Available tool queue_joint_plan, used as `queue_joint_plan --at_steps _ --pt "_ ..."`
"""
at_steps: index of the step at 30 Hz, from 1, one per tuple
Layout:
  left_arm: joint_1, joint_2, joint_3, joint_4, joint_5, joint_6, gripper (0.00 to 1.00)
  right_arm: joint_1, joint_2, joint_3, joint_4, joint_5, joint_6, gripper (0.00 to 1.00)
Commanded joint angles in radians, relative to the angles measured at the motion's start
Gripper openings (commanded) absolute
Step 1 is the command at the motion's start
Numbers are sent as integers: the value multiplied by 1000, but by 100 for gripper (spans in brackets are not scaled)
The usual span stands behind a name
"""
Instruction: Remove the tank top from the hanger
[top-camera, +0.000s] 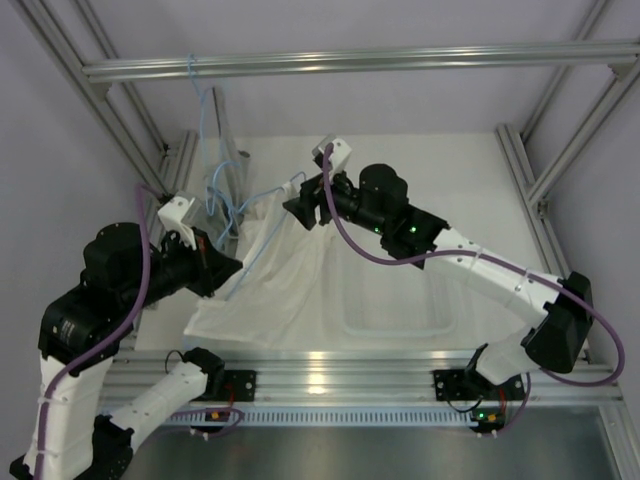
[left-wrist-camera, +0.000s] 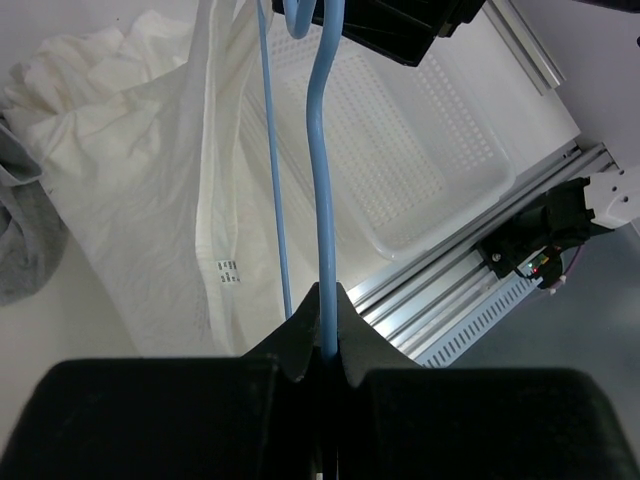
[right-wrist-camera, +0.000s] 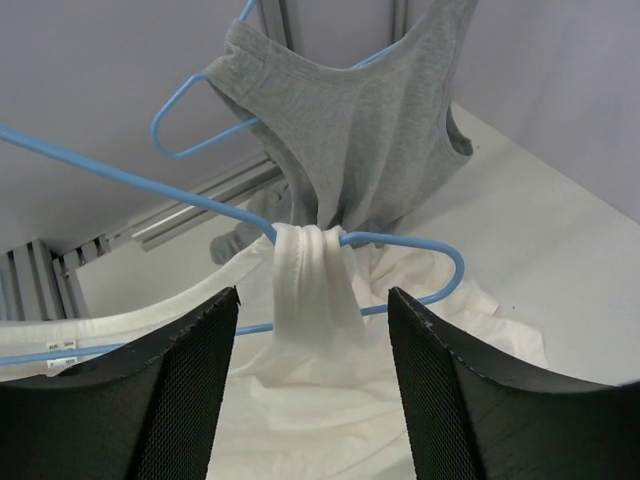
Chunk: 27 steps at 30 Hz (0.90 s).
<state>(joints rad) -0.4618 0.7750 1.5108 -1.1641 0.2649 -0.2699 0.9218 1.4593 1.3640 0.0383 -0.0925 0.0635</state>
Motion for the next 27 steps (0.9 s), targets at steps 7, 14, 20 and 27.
queue_joint_plan --at_steps 7,14,20,27 --pt "2 13 32 95 63 -25 0 22 21 49 77 -16 -1 46" --pt "2 9 34 98 60 -14 0 22 24 66 71 29 -13 0" --pt "2 17 45 63 -38 4 0 20 -8 64 54 144 -25 0" --pt "2 9 26 24 -87 35 0 -24 25 142 -17 270 -21 0"
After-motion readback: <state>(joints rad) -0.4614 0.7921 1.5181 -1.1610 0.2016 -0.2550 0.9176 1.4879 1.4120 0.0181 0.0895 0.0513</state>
